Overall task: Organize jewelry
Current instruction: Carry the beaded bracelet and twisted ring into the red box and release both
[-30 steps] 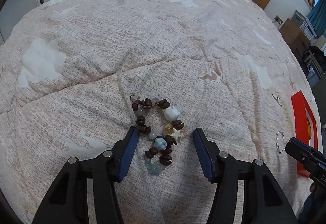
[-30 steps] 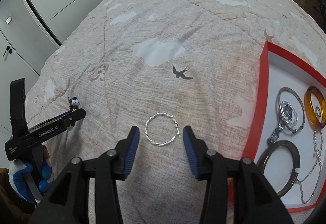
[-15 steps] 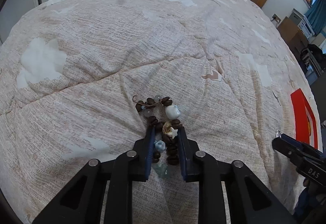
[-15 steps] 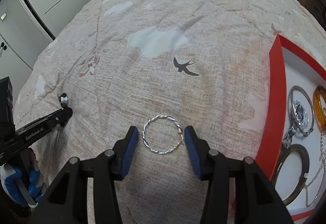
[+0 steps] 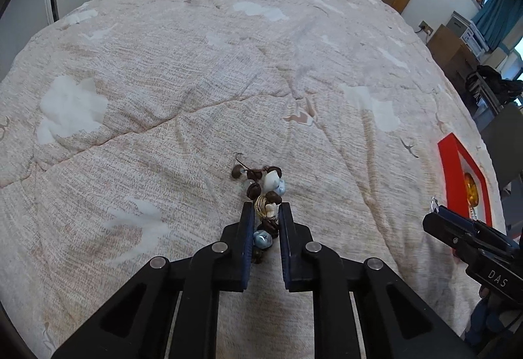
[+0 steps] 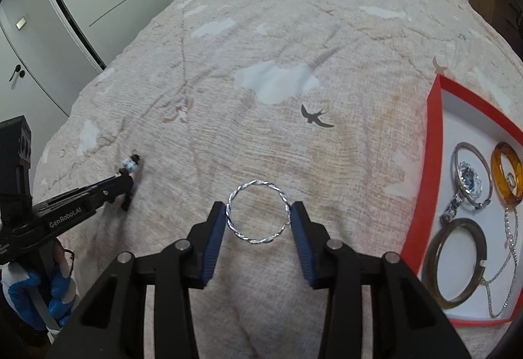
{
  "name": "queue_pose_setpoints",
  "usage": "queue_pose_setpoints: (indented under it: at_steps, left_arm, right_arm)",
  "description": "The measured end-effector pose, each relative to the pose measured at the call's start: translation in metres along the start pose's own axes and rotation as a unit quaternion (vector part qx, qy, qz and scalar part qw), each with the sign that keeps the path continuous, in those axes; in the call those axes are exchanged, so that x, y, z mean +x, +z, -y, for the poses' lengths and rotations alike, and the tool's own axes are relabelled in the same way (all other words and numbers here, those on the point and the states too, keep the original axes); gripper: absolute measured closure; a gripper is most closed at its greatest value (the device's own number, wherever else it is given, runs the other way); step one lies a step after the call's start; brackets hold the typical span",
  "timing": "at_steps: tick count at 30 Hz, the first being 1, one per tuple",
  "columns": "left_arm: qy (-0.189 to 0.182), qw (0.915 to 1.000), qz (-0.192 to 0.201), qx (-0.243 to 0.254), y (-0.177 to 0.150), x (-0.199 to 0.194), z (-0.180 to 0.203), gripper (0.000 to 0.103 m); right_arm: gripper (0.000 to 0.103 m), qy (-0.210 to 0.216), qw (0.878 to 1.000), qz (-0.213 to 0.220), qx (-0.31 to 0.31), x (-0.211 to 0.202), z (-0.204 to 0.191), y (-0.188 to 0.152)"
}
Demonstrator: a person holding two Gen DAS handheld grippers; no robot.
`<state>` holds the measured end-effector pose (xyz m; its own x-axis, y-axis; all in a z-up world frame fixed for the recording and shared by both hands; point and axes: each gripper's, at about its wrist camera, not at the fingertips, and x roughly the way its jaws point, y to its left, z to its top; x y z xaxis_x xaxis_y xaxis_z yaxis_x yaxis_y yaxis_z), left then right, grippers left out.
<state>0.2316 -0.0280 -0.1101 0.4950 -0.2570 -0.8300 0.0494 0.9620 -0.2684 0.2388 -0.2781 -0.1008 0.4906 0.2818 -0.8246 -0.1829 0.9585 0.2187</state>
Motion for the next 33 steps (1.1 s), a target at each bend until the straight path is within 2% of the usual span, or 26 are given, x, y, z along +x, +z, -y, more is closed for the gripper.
queue_pose_setpoints:
  at_steps: [10,16,24,29,33]
  left_arm:
    - [-0.01,0.9994,0.029,0.016,0.002,-0.041,0.031,0.089]
    - [-0.027,0.9975,0.047,0.044,0.001,-0.065,0.062,0.089]
    - [-0.059,0.9925,0.051,0.094,-0.008,-0.082,0.125,0.089]
    - [-0.078,0.9878,0.041,0.129,-0.013,-0.074,0.173,0.089]
    - [-0.092,0.9822,0.027,0.162,-0.014,-0.059,0.214,0.089]
  right_arm:
    - [0.064,0.004,0.999,0.046,-0.004,-0.061,-0.013,-0.005]
    - [0.064,-0.006,0.997,0.072,0.008,-0.098,-0.003,-0.016]
    - [0.064,-0.034,0.993,0.109,0.038,-0.149,0.044,-0.035]
    - [0.064,-0.06,0.989,0.121,0.061,-0.172,0.09,-0.047]
    - [0.064,-0.075,0.987,0.117,0.082,-0.175,0.128,-0.053]
